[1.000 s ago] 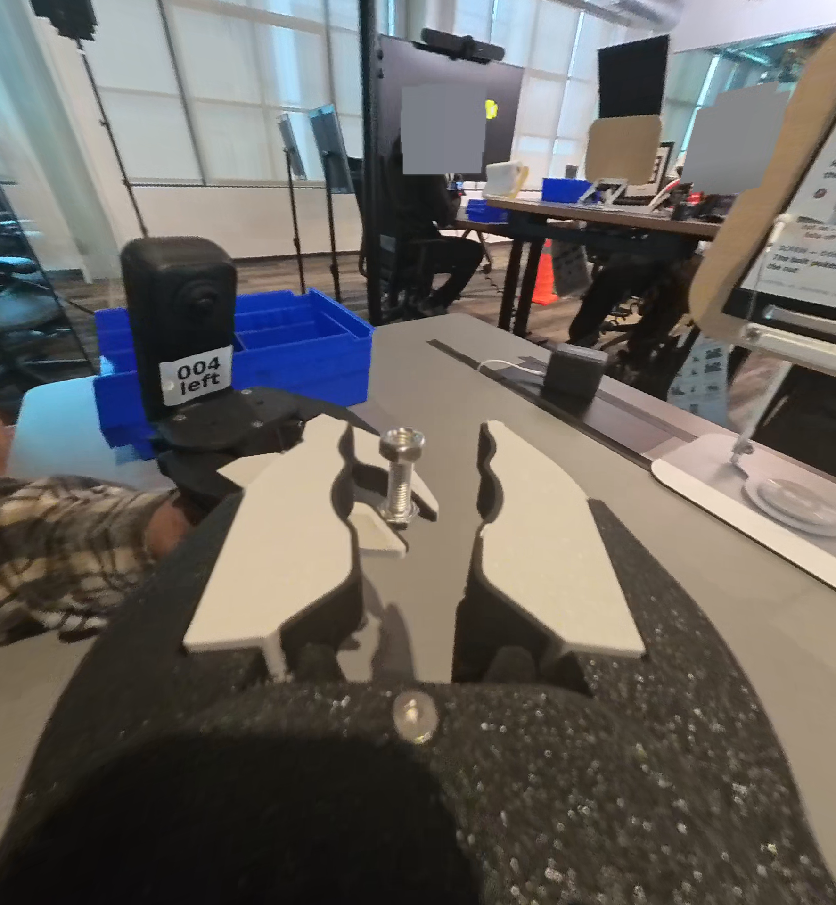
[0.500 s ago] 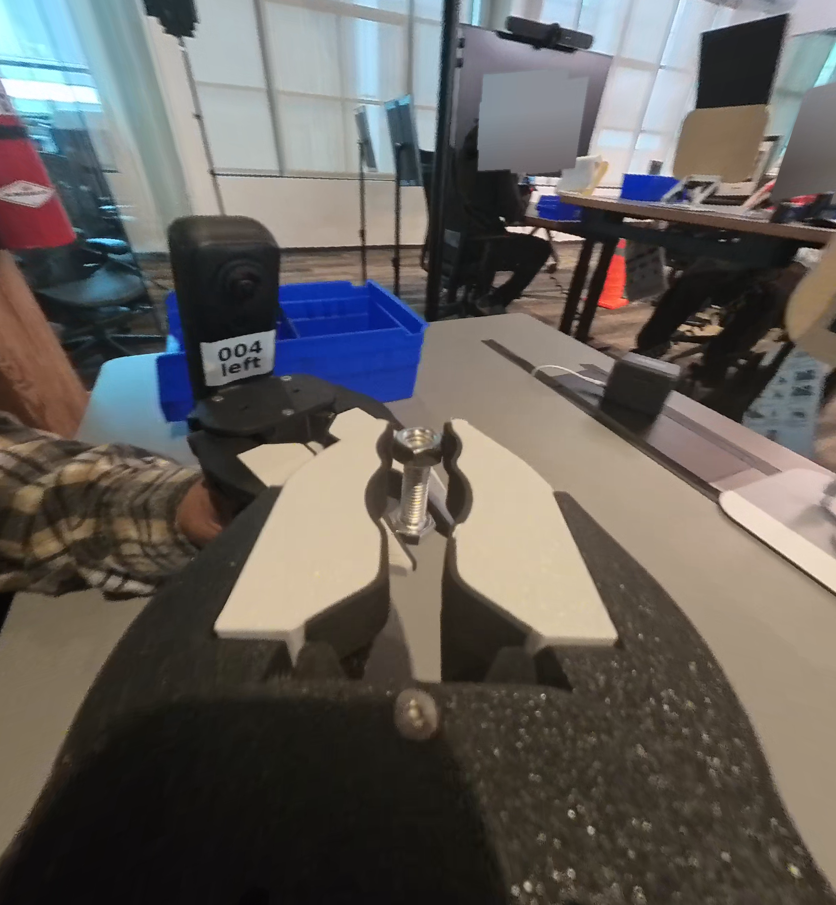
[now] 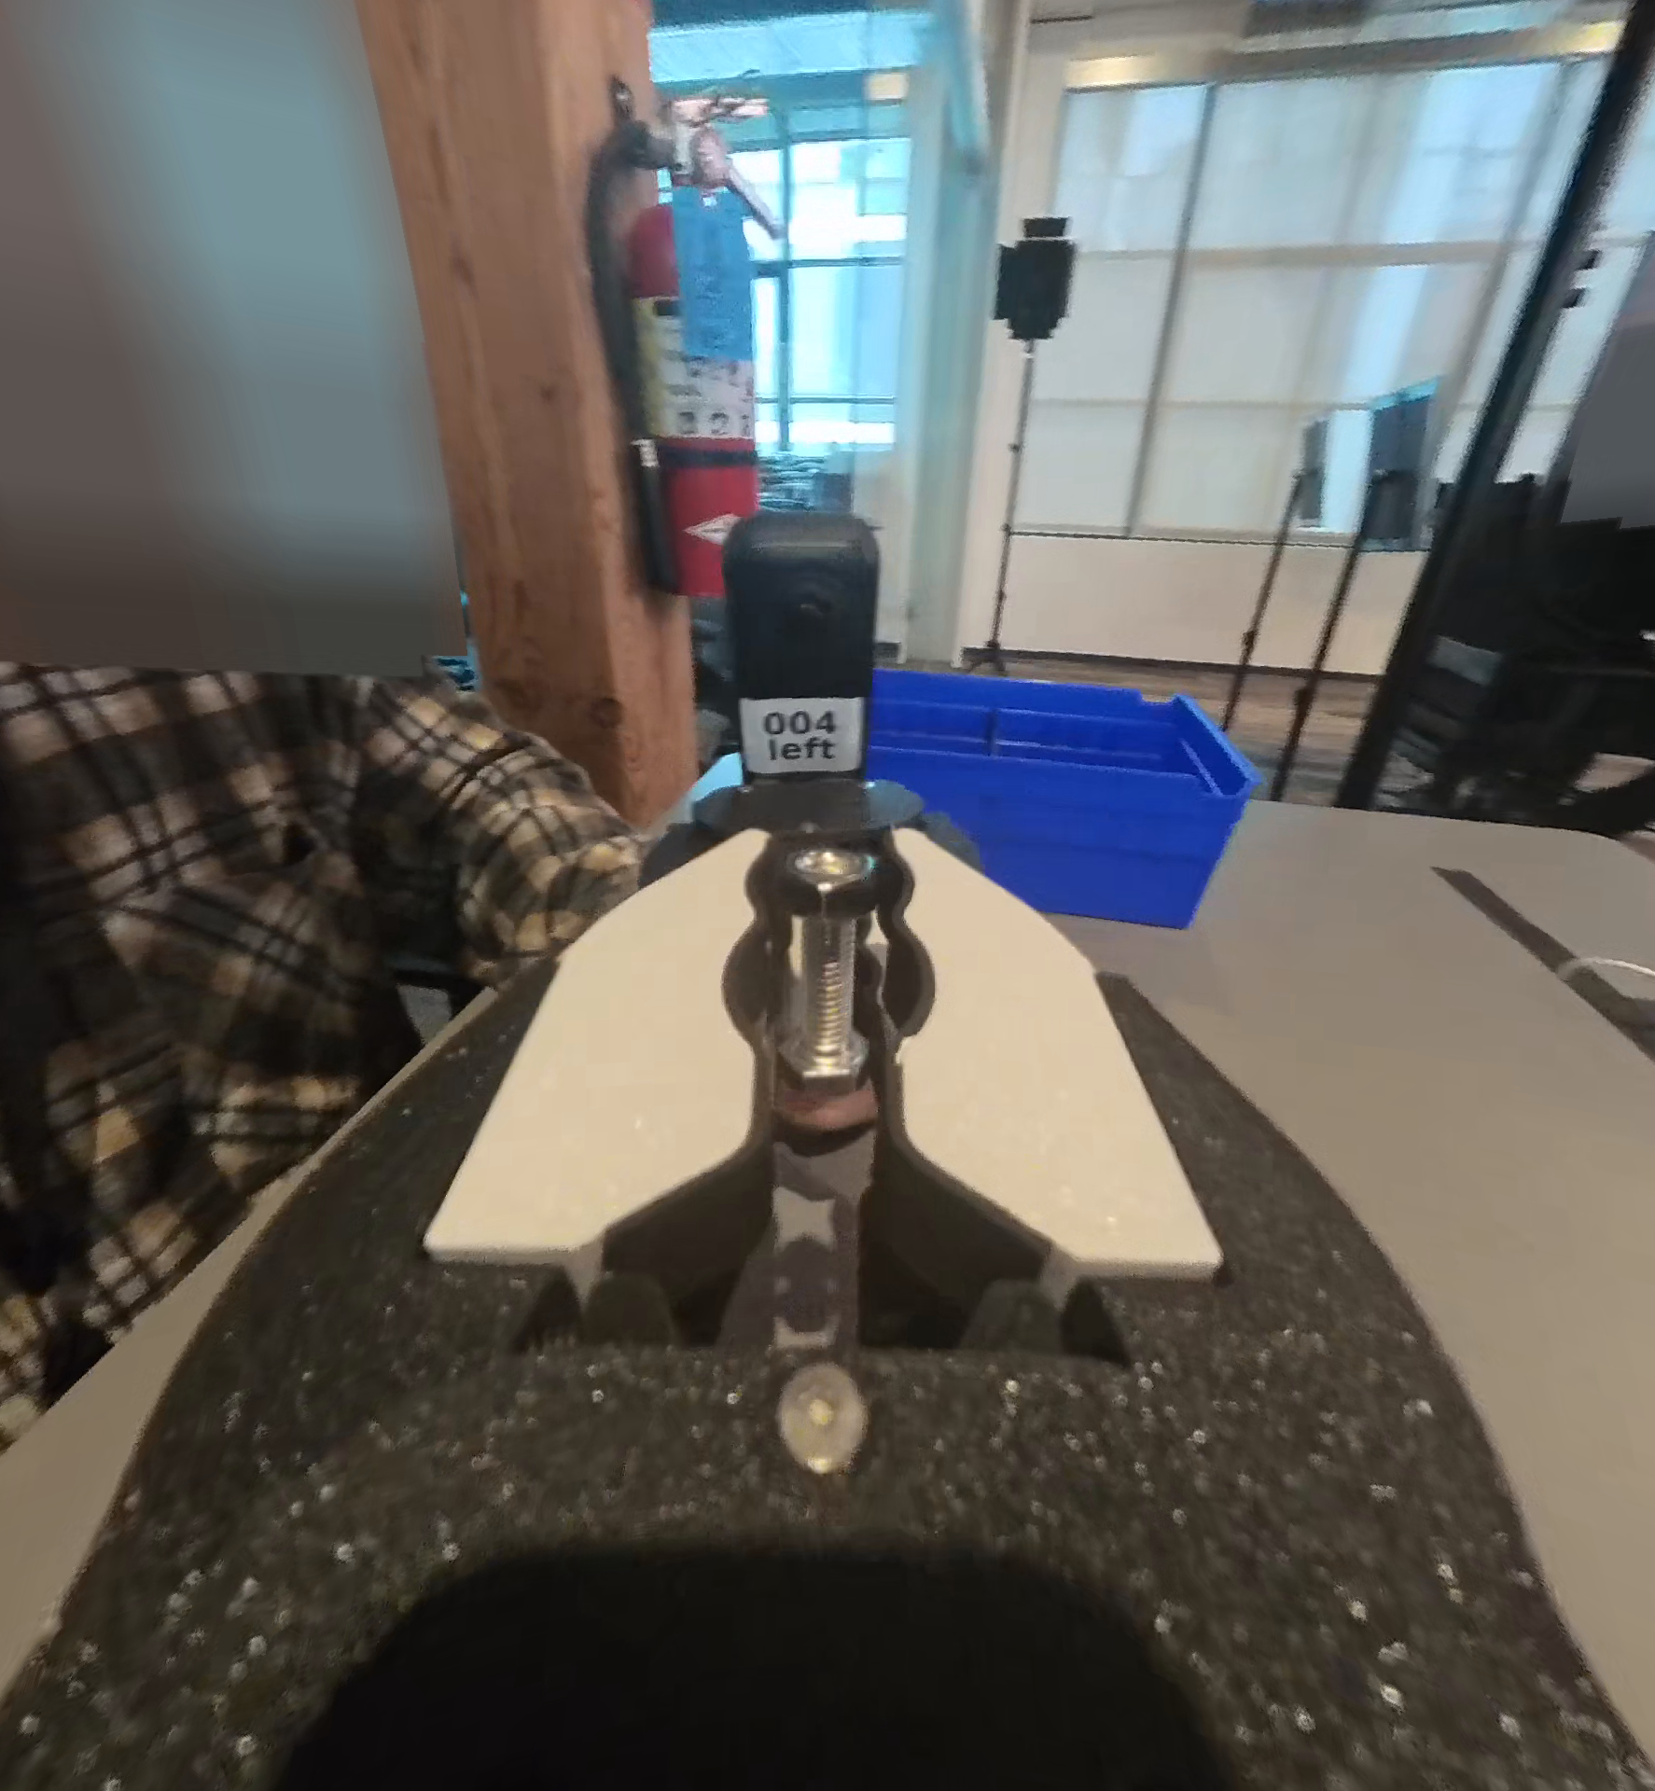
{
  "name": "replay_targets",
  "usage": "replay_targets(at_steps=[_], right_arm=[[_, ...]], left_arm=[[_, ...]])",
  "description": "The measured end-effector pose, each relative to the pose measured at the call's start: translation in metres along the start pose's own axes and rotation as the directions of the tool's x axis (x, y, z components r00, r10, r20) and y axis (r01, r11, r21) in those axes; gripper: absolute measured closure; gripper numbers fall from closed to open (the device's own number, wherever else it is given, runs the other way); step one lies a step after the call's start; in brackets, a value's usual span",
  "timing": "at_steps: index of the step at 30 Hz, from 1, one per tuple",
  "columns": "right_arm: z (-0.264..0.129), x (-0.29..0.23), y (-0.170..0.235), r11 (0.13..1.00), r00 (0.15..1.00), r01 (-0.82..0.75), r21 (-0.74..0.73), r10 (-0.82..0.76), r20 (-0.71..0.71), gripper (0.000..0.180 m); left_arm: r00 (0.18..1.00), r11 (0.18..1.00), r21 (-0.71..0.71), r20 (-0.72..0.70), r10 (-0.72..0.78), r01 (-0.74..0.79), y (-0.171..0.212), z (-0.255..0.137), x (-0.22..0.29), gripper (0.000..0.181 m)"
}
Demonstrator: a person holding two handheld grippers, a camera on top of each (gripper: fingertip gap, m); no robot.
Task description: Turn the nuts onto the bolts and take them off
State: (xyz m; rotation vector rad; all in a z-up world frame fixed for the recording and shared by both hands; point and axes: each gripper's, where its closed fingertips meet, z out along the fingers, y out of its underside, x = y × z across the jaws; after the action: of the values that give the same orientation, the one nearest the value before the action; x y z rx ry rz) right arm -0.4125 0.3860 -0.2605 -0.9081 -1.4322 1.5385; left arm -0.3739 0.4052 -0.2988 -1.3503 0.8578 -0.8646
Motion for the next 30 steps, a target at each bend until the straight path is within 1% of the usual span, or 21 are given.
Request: replay_targets(at_steps=[3,6,13,18,20,22,27,30], right_arm=[[-0.002,-0.006,0.002,1.0,0.995,-0.021,-0.009,0.021,0.101,0.161],[-0.004,-0.005,0.005,0.999,0.99,-0.028,-0.034,0.032,0.138,0.161],[-0.008,0.001,0.012,0.998,0.993,-0.034,-0.052,0.039,0.108,0.161],[-0.007,0.005,0.016,0.997,0.996,-0.035,-0.075,0.041,0.081,0.156],[-0.007,0.005,0.016,0.997,0.996,-0.031,-0.077,0.037,0.08,0.158],[-0.007,0.003,0.016,0.996,0.995,-0.03,-0.082,0.038,0.094,0.171],[-0.005,0.004,0.02,0.995,0.994,-0.057,-0.082,0.064,0.093,0.171],[-0.005,0.005,0.018,0.997,0.994,-0.052,-0.05,0.056,0.091,0.171]], left_arm=[[1.0,1.0,-0.012,-0.02,0.013,-0.013,0.002,0.002,0.004,0.161],[1.0,0.999,-0.036,-0.01,0.026,-0.026,0.006,0.003,0.003,0.161],[1.0,0.997,-0.078,0.017,0.006,-0.005,0.013,0.004,-0.003,0.161],[1.0,0.996,-0.088,0.023,0.0,0.002,0.015,0.005,-0.003,0.161],[1.0,0.996,-0.088,0.024,0.0,0.002,0.014,0.005,-0.003,0.161],[1.0,0.996,-0.091,0.025,0.0,0.002,0.015,0.005,-0.003,0.161],[1.0,0.995,-0.104,0.025,-0.007,0.009,0.018,0.005,-0.004,0.161],[1.0,0.995,-0.103,0.025,-0.01,0.013,0.018,0.005,-0.005,0.161]])
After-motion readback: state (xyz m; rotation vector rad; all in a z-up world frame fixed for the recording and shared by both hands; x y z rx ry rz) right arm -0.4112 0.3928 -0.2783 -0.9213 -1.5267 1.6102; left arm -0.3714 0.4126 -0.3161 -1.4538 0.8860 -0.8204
